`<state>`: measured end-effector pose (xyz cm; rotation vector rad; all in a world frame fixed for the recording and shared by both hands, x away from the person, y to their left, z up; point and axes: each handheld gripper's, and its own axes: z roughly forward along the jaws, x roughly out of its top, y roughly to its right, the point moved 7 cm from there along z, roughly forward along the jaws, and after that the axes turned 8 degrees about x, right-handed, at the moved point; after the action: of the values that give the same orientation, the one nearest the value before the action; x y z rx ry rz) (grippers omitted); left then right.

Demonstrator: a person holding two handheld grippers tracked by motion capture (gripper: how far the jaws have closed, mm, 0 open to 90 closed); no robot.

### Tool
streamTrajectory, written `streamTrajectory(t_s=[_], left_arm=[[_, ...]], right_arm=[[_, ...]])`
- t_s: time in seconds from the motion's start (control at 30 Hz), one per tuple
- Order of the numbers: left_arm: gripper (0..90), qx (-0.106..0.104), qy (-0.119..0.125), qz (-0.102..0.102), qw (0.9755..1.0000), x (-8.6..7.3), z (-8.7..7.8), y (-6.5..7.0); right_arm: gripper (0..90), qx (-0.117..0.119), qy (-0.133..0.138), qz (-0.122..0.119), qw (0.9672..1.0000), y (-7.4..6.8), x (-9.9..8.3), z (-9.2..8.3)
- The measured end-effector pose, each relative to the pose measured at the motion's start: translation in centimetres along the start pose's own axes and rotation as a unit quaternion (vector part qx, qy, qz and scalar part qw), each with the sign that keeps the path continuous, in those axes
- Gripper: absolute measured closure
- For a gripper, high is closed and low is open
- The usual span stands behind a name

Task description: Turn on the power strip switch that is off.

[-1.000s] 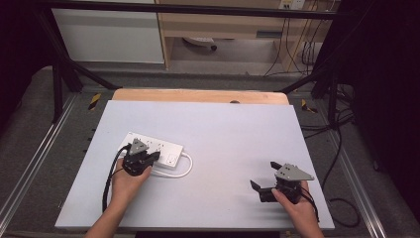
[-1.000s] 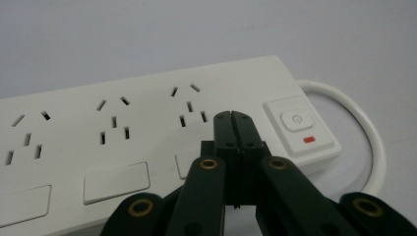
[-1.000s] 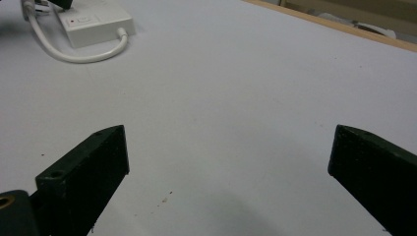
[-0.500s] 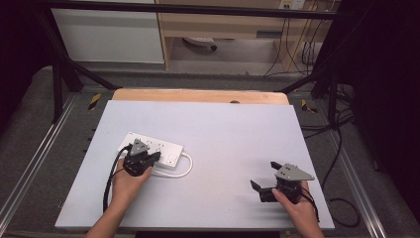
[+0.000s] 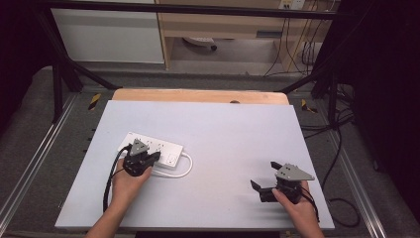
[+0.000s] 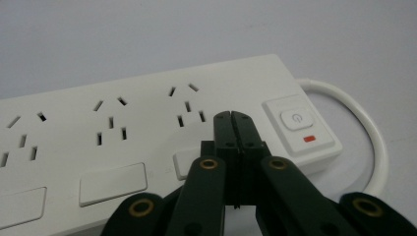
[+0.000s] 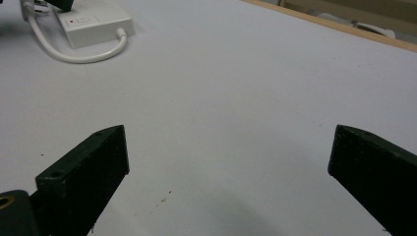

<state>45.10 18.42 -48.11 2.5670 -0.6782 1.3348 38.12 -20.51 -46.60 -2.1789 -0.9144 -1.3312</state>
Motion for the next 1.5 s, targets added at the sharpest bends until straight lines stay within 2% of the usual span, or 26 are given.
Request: streamTrajectory(t_s=[0.23, 0.6, 0.87, 1.07, 1.27, 1.43, 1.5], left_arm=[[90.0, 0.001, 0.003, -0.005, 1.0, 0.0, -0.1, -0.1], [90.0, -0.001, 0.032, -0.007, 0.9995, 0.7, -0.6, 0.0], [90.0, -0.002, 0.037, -0.002, 0.9993, 0.8, -0.7, 0.1], [83.6, 0.001, 0.04, -0.006, 0.9992, 0.9, -0.8, 0.1], [75.7, 0.001, 0.055, -0.01, 0.9984, 1.3, -1.1, 0.0], [59.9, -0.004, 0.062, -0.021, 0.9978, 1.5, -1.1, 0.2], [49.0, -0.011, 0.055, -0.027, 0.998, 1.6, -1.1, 0.5]], right_arm=[[2.4, -0.001, 0.0, 0.002, 1.0, 0.0, 0.0, 0.0], [2.4, -0.001, 0.0, 0.0, 1.0, 0.0, 0.0, 0.0], [2.4, -0.001, -0.001, 0.0, 1.0, 0.0, 0.0, 0.0], [2.5, -0.002, -0.002, 0.002, 1.0, 0.2, -0.1, -0.1], [2.4, -0.002, -0.003, 0.002, 1.0, 0.1, -0.1, 0.0], [2.4, -0.002, -0.003, 0.004, 1.0, 0.1, -0.1, 0.0], [2.4, -0.002, -0.003, 0.004, 1.0, 0.1, -0.1, 0.0]])
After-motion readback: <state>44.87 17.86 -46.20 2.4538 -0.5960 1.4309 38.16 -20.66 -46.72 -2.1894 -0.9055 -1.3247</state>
